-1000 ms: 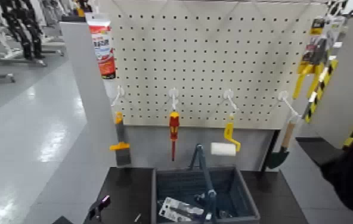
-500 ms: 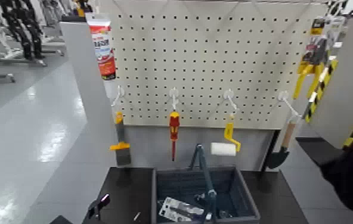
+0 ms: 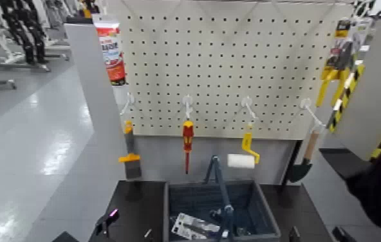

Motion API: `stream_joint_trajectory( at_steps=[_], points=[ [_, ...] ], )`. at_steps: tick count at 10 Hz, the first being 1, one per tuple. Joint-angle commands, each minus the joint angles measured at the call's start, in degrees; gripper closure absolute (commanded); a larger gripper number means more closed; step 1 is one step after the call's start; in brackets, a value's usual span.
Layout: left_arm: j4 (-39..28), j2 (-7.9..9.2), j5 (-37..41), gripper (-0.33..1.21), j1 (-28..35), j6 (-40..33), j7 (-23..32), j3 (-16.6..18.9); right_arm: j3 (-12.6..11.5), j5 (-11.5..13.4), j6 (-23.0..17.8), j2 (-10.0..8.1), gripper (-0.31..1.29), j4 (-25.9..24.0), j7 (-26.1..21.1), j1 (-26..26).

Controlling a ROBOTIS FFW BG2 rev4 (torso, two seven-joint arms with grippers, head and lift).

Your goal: Put the yellow pliers into the crate.

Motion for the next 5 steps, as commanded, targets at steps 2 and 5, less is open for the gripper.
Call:
stream_joint_trajectory(
  at_steps=[2,5],
  points=[
    [0.09,0.00,0.43,0.13,0.00,-0.04,-0.17,-0.09,-5.11,-0.68,3.61,-0.11,0.21,-2.90,2.30,-3.18],
    [0.26,-0.08,0.52,0.13,-0.18,-0.04,-0.17,-0.18,-10.03,-0.68,6.69,-1.08,0.21,-5.19,5.55,-6.87]
  ],
)
